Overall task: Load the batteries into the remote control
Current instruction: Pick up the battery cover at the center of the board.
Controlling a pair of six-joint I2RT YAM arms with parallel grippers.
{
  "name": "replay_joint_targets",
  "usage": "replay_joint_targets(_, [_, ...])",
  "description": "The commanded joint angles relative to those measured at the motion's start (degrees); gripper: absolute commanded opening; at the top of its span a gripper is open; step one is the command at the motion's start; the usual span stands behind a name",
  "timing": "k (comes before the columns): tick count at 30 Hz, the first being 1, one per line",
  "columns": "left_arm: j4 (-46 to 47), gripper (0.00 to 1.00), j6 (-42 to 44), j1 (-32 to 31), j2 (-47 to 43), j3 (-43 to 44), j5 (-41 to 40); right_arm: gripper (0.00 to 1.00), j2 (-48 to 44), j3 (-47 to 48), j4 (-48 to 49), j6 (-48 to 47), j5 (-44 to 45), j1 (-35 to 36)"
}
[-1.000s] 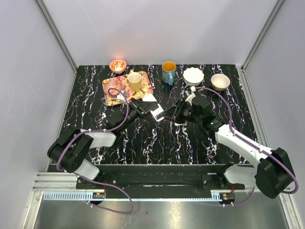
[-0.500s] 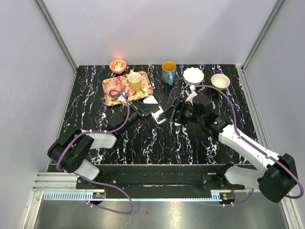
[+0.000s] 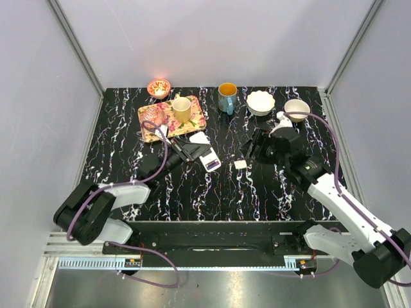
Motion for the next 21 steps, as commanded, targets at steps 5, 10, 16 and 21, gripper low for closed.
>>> replay_joint_targets(5, [-13.96,0.0,11.03,0.26,-17.05,-3.29,6.5,0.75,12.17,-2.17,-4.91,-11.97,10.88,-0.05])
replay_joint_targets(10, [-12.3,0.0,8.93,0.52,-21.63,-8.56,7.29,0.85,20.77,0.47,-3.78,-16.02,10.7,-0.04])
replay_joint_targets(16, [-5.89,0.0,6.03,0.52,-20.76,-11.38,8.69,0.86,31.14,5.47,-4.21,-19.72,9.65,0.04])
replay_joint_targets(21, [0.52,0.0,3.65,0.43,-18.48,-12.96,10.27,0.85,37.82,11.18,-4.56,-23.32,11.22,0.22])
